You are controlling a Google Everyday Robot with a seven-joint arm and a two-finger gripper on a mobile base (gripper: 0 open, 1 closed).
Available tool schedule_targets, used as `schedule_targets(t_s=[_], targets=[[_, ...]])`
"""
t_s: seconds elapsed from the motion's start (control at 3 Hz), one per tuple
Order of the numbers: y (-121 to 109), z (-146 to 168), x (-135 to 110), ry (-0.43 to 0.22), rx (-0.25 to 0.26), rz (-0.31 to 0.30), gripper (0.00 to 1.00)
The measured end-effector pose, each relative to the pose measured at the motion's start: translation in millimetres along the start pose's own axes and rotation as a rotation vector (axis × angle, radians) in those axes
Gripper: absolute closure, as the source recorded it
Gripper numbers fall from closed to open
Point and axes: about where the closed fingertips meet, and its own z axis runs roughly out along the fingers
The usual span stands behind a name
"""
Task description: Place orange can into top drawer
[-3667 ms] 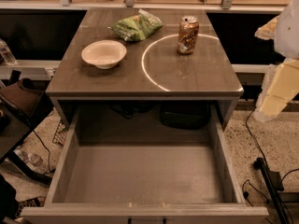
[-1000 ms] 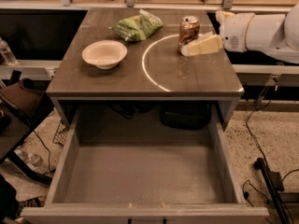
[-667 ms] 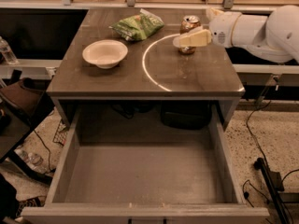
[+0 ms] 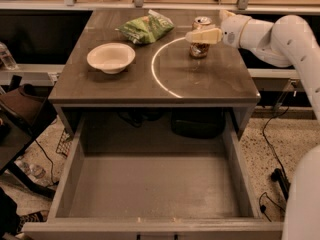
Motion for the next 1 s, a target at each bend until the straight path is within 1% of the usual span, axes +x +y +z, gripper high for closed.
schedule_targets(t_s=[0.33, 1.0], targets=[[-17.2, 8.1, 8.3, 0.008, 0.02, 0.012, 0.14], [-14.2, 13.2, 8.0, 0.007, 0.013, 0.012, 0.61]])
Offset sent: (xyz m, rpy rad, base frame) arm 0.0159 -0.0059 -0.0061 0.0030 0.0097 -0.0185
